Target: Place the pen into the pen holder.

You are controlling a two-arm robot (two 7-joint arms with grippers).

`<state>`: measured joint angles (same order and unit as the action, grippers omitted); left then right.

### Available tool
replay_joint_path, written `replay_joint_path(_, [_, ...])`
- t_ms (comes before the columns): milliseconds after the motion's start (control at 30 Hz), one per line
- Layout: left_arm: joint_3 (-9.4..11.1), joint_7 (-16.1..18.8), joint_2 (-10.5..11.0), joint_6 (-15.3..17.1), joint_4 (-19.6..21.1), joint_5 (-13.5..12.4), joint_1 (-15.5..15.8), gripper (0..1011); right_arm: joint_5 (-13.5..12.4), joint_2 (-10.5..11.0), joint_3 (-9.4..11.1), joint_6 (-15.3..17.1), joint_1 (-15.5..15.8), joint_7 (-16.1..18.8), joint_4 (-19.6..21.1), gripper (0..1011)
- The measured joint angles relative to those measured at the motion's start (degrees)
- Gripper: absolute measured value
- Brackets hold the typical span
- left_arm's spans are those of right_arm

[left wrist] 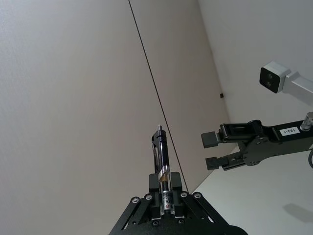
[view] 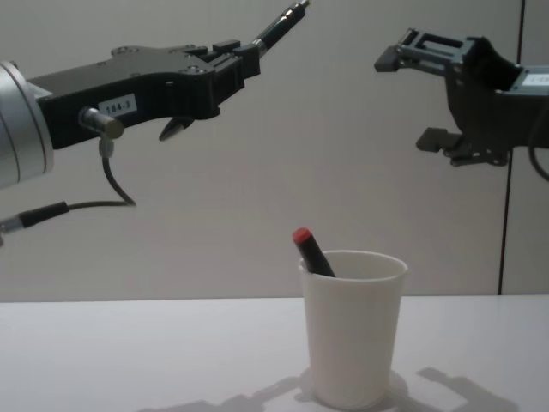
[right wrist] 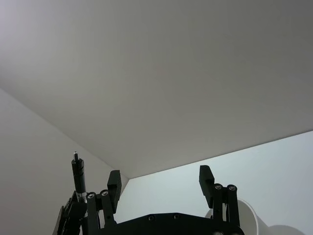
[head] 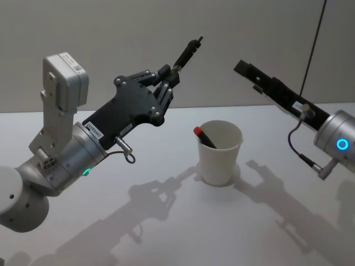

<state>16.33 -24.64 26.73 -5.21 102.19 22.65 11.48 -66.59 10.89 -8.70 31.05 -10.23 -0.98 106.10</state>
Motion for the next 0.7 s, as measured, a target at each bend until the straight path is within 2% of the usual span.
replay_joint_path(300, [0.0,0.0,0.0,0.0,0.0,0.0,0.0,141,3.1,3.5,0.2,-1.7,0.6,7.3,0.0,1001])
replay_joint_path(400, [0.0,0.0,0.0,0.0,0.0,0.0,0.0,141,3.7,4.8,0.3,-2.2,0.7,10.7,0.0,1001])
replay_joint_path(700, [0.0,0.0,0.0,0.0,0.0,0.0,0.0,141,2.9,6.0,-0.1,-2.0,0.8,14.3,0.7,1001])
